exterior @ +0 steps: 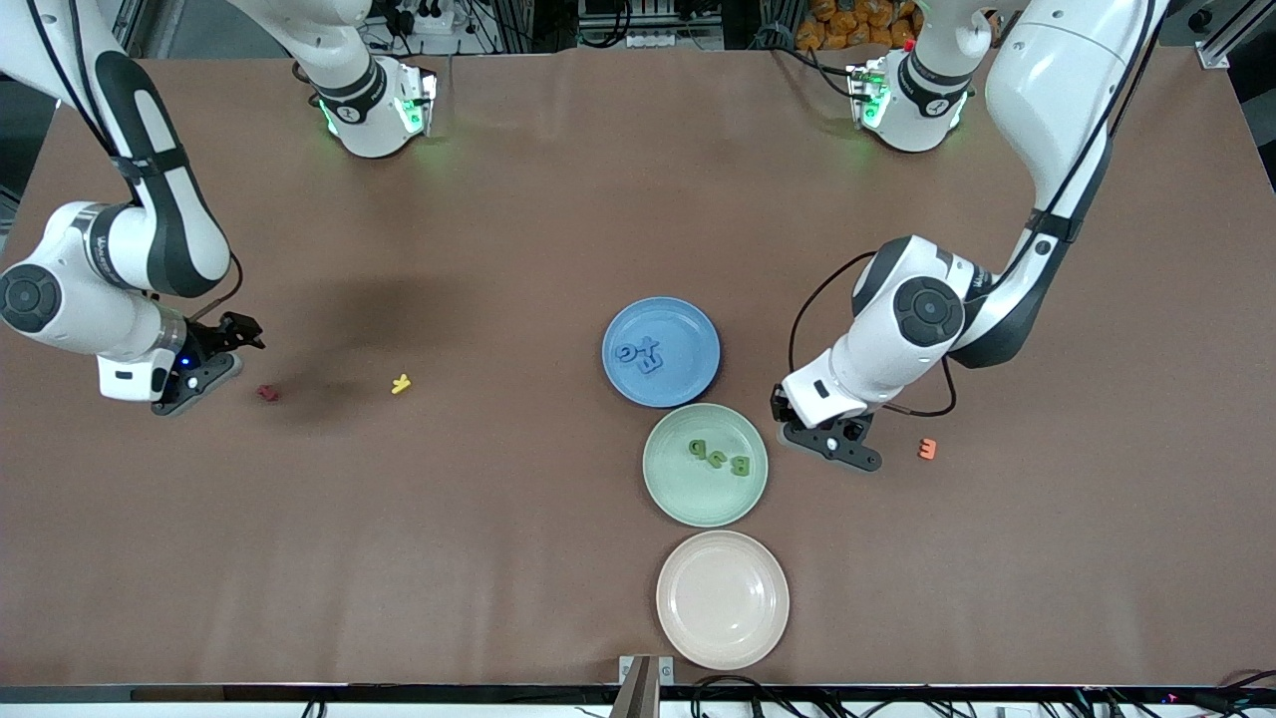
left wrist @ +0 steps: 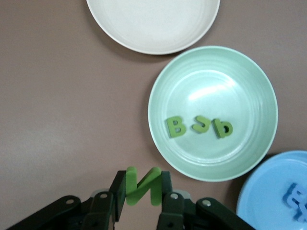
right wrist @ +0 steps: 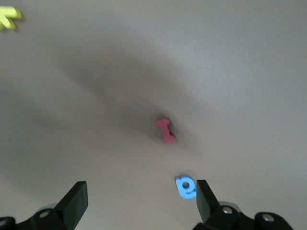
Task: Sort letters by color into matching plates
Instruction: 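Carry green N toward the green plate while the right gripper returns to letters, then release green N onto the green plate while the right gripper reaches blue e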
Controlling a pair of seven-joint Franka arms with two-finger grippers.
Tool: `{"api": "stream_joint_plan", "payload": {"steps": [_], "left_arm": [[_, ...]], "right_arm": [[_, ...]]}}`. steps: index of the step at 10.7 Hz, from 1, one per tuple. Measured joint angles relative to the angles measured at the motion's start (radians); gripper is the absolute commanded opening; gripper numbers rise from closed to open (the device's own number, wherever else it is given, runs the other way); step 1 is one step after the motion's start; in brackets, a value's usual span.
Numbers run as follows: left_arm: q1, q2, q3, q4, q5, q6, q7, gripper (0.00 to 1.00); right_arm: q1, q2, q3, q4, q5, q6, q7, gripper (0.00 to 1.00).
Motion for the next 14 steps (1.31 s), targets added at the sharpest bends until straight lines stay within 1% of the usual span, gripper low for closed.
{"api": "stream_joint_plan", "payload": {"steps": [1, 2, 4, 6, 10, 12, 13, 14], "left_arm": [[-0.007, 0.012, 0.007, 0.018, 0.0, -0.004, 0.0, 0.0], [-0.013, 0.019, 0.011, 0.026, 0.0, -0.006, -0.001, 0.0], [-0.029, 0.031, 0.022, 0.036, 0.0, -0.006, -0.005, 0.0], [-0.065, 0.048, 0.048, 0.058, 0.0, -0.006, -0.041, 0.0], [-0.202, 0.126, 0.127, 0.155, 0.0, -0.007, -0.139, 0.0], [-0.256, 0.178, 0.147, 0.203, 0.0, -0.007, -0.2, 0.0], [-0.284, 0.204, 0.165, 0.225, 0.0, -0.006, -0.226, 0.02], [-0.312, 0.225, 0.185, 0.243, 0.0, -0.006, -0.254, 0.52]], "right_arm": [[-0.018, -0.004, 0.001, -0.02, -0.029, 0.023, -0.018, 1.0], [-0.037, -0.005, 0.001, -0.036, -0.038, 0.051, -0.064, 1.0], [-0.081, -0.005, 0.001, -0.076, -0.042, 0.114, -0.172, 1.0], [-0.107, 0.003, 0.001, -0.102, -0.042, 0.167, -0.24, 1.0], [-0.129, 0.065, 0.003, -0.116, -0.043, 0.271, -0.321, 1.0], [-0.155, 0.1, 0.003, -0.117, -0.043, 0.315, -0.351, 1.0], [-0.16, 0.11, 0.003, -0.116, -0.043, 0.33, -0.355, 1.0], [-0.161, 0.121, 0.004, -0.117, -0.043, 0.347, -0.355, 1.0]]}}
